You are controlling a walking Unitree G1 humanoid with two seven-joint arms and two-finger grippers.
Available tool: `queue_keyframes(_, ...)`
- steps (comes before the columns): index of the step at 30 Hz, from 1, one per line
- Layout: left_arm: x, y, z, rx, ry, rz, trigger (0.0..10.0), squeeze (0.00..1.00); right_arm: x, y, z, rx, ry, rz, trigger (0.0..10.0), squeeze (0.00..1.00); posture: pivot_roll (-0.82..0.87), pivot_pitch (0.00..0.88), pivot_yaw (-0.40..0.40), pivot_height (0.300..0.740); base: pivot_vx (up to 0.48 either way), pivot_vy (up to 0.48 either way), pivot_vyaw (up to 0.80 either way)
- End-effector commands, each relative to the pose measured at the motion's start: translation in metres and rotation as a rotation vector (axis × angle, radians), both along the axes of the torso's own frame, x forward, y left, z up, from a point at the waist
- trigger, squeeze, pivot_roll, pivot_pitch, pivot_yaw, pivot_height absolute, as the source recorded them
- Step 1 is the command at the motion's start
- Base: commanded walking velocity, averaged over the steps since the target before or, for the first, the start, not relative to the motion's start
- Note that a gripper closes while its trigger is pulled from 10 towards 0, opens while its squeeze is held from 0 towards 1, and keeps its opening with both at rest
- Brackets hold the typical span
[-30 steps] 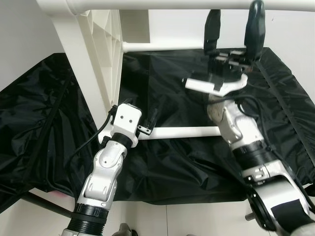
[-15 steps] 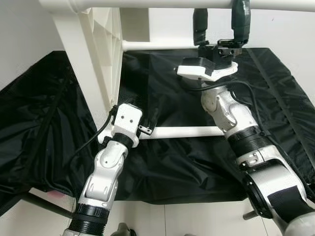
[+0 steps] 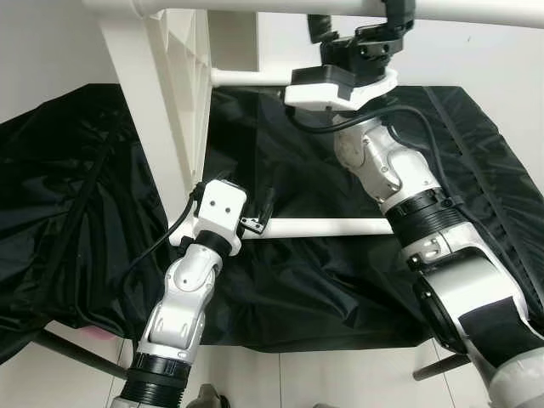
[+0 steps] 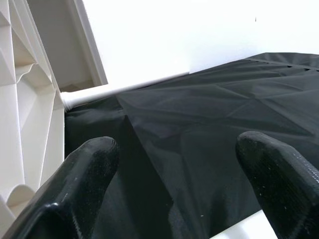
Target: Building children table
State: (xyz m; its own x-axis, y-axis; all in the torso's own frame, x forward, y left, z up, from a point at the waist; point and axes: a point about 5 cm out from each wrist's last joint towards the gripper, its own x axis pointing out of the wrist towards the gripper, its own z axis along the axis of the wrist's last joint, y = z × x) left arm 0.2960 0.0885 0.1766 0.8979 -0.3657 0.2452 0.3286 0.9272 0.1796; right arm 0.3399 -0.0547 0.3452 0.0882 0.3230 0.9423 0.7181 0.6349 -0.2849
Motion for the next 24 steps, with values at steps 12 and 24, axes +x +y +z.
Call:
queue_keyframes(12,-0.002,0.011,-0.006,-0.005,0.013,0.086,10.0,0.00,0.000,-0.005,0.016,-0.118,0.331,0.008,10.0,0.00,-0.02,0.111,0.006,0.740,0.000,0.000,0.00)
queue_keyframes(24,0.001,0.010,-0.007,-0.005,0.019,0.080,10.0,0.00,-0.018,-0.038,0.035,-0.240,0.383,-0.096,10.0,0.00,-0.07,0.114,0.026,0.740,0.000,0.000,0.00)
